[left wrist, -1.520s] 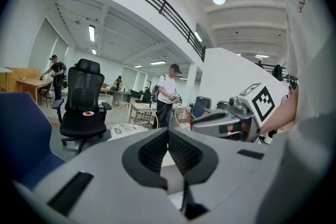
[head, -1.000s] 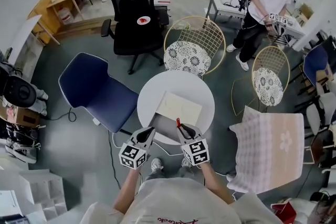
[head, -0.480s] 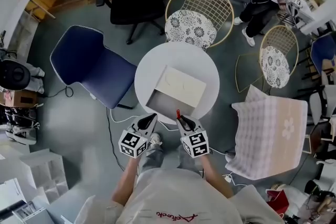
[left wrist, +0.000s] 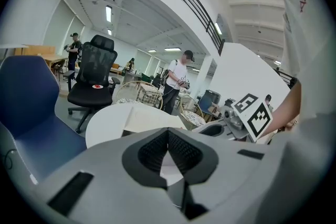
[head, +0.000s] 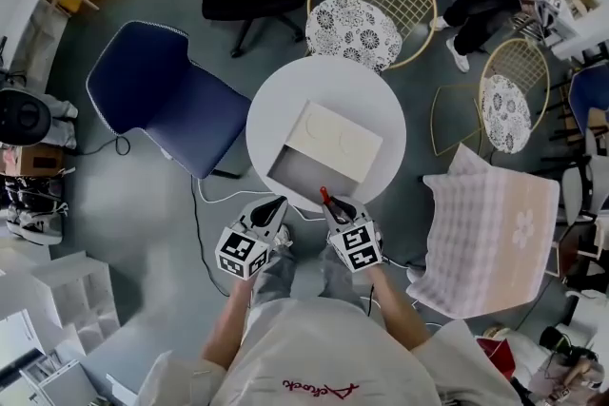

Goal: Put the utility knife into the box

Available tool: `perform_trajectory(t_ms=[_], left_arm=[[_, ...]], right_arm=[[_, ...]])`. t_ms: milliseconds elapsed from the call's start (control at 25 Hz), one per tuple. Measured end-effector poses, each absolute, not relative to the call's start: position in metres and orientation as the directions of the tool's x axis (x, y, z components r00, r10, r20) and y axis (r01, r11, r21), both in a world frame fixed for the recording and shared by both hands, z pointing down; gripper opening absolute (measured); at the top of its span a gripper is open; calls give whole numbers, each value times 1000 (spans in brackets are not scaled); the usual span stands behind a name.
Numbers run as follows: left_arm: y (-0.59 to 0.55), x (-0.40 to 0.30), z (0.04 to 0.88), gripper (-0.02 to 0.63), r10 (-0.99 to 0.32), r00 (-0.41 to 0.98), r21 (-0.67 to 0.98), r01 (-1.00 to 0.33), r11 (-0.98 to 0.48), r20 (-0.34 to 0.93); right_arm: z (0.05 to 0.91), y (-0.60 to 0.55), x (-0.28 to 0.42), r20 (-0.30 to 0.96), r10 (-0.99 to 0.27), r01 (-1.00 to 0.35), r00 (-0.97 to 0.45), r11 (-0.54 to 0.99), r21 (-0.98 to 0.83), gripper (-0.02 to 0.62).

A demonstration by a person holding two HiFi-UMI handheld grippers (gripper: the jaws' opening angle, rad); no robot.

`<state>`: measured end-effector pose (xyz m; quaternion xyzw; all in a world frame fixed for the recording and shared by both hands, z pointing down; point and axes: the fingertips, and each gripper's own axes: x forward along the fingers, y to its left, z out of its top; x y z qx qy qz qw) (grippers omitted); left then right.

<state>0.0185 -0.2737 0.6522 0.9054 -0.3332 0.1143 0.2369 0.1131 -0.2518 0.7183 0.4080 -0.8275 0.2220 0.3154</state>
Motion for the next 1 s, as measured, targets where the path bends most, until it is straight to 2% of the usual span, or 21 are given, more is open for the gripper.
perform_trajectory(t_ms=[480,1000], left_arm=[[-271,-4,657,11,-590,725,376,-688,-620,354],[-268,-23,662,11,-614,702,387,-712,-586,361]], right_arm=[[751,-283,103,828,-371,-601,-420,798,53,81],[795,-297,93,904,-241,-586,-354,811,-13,81]])
